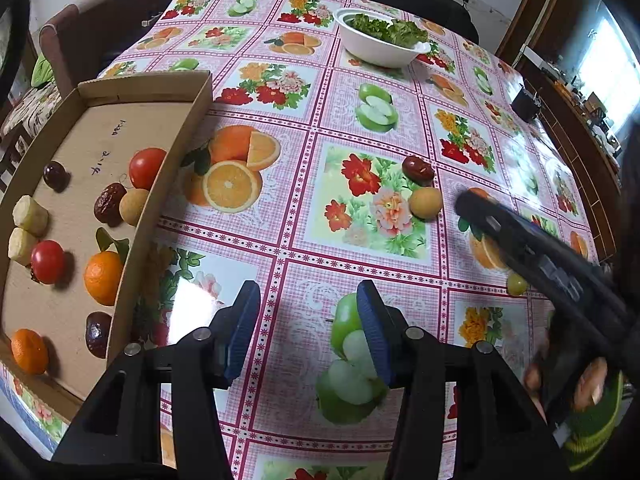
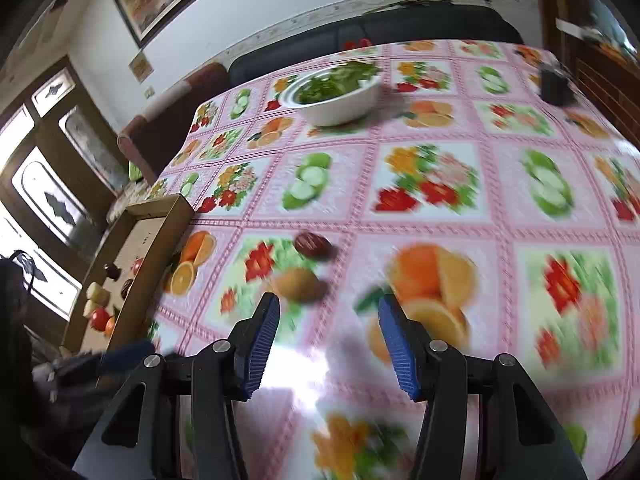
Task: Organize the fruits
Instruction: 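Grasp a red date with the right tool while the left tool grasps a yellow fruit, then carry the yellow fruit and red date in both tools over the box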
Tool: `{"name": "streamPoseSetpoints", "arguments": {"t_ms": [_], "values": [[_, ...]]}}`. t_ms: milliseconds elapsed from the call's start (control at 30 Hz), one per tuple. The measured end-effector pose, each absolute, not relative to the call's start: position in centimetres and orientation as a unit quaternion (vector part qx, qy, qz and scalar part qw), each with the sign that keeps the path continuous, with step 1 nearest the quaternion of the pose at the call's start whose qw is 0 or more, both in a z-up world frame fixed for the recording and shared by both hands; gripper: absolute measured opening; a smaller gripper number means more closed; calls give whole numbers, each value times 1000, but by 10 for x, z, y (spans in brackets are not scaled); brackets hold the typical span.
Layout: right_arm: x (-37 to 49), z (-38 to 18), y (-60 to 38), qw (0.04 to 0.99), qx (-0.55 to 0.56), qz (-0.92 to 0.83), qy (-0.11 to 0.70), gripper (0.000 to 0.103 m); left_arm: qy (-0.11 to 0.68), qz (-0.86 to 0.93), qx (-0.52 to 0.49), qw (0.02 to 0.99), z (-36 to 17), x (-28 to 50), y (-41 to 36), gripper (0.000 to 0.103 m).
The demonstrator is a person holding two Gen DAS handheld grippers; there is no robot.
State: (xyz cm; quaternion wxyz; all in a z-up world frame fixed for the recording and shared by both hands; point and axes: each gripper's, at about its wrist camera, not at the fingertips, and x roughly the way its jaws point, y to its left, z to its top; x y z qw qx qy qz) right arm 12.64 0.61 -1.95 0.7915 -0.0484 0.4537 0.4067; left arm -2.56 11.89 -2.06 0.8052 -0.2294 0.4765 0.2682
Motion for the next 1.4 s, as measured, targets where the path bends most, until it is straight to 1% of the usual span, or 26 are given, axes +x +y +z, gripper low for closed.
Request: {"name": "streamPoseSetpoints", "arguments": {"t_ms": [200, 267, 333, 367, 400, 500, 600, 733, 833, 867, 967, 1000, 1033, 1067, 1400], "values": [[140, -33, 59, 792, -85, 395, 458, 51, 479, 255, -225, 809, -22, -17, 118, 49], [144, -37, 68, 793, -97, 391, 457, 48, 481, 250, -223, 810, -22, -13, 117, 49], [148, -44, 77, 787, -109, 390, 466, 35, 482, 244, -224, 811, -23, -9, 116, 49], [149, -47, 80, 783, -115, 390, 471, 34, 483, 241, -225, 811, -24, -6, 115, 49], [149, -48, 80, 783, -121, 389, 469, 30, 484, 239, -224, 812, -24, -4, 115, 49], [151, -41, 70, 786, -104, 395, 464, 29, 486, 230, -225, 813, -26, 9, 114, 48], [151, -22, 42, 804, -74, 390, 443, 29, 485, 220, -223, 816, -26, 25, 111, 49], [160, -3, -10, 824, -7, 367, 431, 29, 493, 210, -216, 816, -34, 51, 104, 49], [160, 1, -38, 829, 19, 355, 431, 29, 494, 209, -216, 816, -41, 68, 100, 49], [160, 2, -43, 830, 22, 352, 432, 29, 494, 214, -209, 817, -43, 73, 98, 52], [155, 2, -56, 832, 27, 347, 432, 29, 488, 221, -190, 823, -44, 89, 94, 52], [154, 2, -58, 831, 28, 347, 434, 29, 488, 223, -186, 823, -44, 91, 93, 45], [153, 2, -61, 830, 31, 347, 435, 29, 487, 223, -183, 824, -43, 91, 92, 37], [152, 2, -62, 831, 30, 347, 435, 29, 486, 223, -177, 826, -43, 90, 91, 25], [132, 11, -75, 832, 28, 357, 424, 29, 467, 244, -182, 830, -30, 46, 98, 25]]}}
